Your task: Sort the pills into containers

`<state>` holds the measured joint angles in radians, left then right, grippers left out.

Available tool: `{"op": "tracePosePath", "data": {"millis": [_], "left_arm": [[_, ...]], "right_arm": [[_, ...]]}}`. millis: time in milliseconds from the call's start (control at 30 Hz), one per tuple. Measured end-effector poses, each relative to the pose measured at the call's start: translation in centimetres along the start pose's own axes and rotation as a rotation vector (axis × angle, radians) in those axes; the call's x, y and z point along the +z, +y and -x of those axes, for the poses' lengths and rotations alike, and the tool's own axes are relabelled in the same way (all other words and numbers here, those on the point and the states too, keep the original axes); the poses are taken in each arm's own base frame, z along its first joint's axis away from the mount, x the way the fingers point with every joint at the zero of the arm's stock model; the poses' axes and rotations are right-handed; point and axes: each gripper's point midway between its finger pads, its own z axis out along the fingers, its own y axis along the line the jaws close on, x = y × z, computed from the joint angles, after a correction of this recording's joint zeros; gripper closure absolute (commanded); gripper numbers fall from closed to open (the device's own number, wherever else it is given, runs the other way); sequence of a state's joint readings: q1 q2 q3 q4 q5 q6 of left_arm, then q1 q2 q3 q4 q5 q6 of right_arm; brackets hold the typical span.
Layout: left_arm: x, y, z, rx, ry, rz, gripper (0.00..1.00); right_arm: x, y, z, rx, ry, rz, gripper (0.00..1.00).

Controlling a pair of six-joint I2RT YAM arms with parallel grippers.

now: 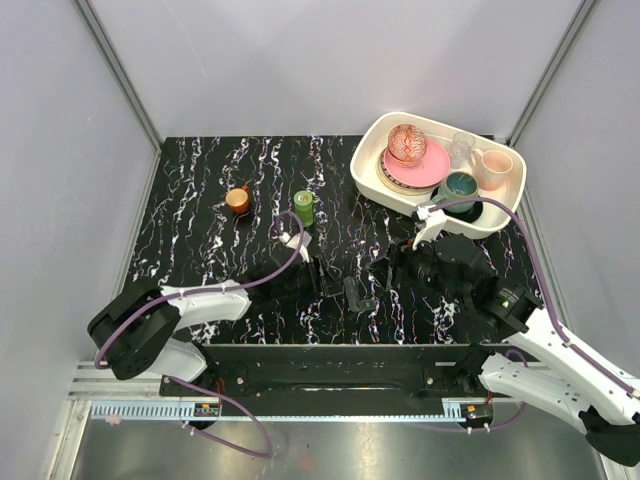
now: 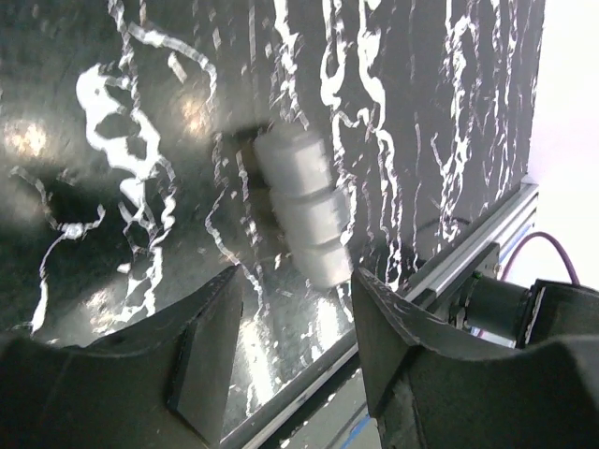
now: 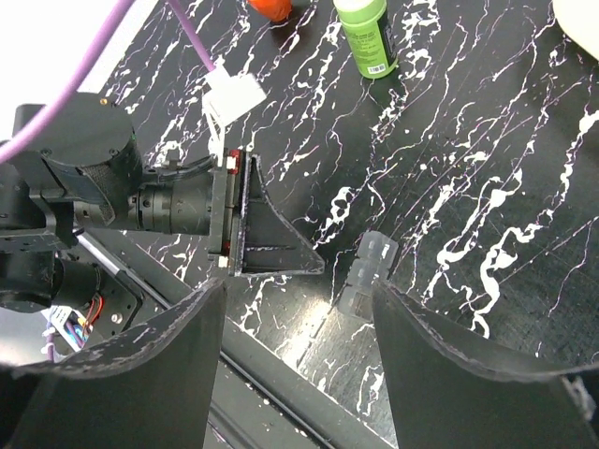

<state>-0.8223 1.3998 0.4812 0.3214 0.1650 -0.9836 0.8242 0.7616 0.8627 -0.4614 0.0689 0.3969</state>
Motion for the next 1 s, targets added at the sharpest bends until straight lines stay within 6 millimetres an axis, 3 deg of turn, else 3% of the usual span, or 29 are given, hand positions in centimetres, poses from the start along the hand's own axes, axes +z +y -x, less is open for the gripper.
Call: {"op": "tracePosePath", "data": {"millis": [133, 267, 300, 400, 533, 667, 1000], "left_arm": [[0.3, -2.5, 2.0, 0.062, -0.012, 0.044, 0.49], [0.8, -5.8, 4.2, 0.134, -0.04, 0.046, 0.79], [1.0, -6.2, 4.4, 0.142, -0.04, 0.049, 0.83], [1.6, -5.7, 4.0, 0.169, -0.016, 0.086, 0.89], [2.4, -3.5, 2.5, 0.181, 0.048, 0.177, 1.0], [3.0, -2.4, 1.8, 0.189, 0.085, 0.225, 1.0], [4.6, -4.8, 2.9, 0.193, 0.065, 0.156, 1.0]], "right_arm": [[0.0, -0.1, 0.1, 0.0, -0.004, -0.003, 0.32], [-0.2, -0.4, 0.1, 0.0, -0.016, -0.02, 0.35], [-0.3, -0.5, 0.1, 0.0, -0.016, -0.024, 0.37], [-0.5, -0.9, 0.2, -0.001, -0.022, -0.041, 0.38], [-0.7, -1.3, 0.3, -0.001, -0.031, -0.063, 0.4], [-0.9, -1.7, 0.3, -0.001, -0.039, -0.082, 0.41], [-1.1, -2.3, -0.1, -0.006, -0.035, -0.102, 0.46]]}}
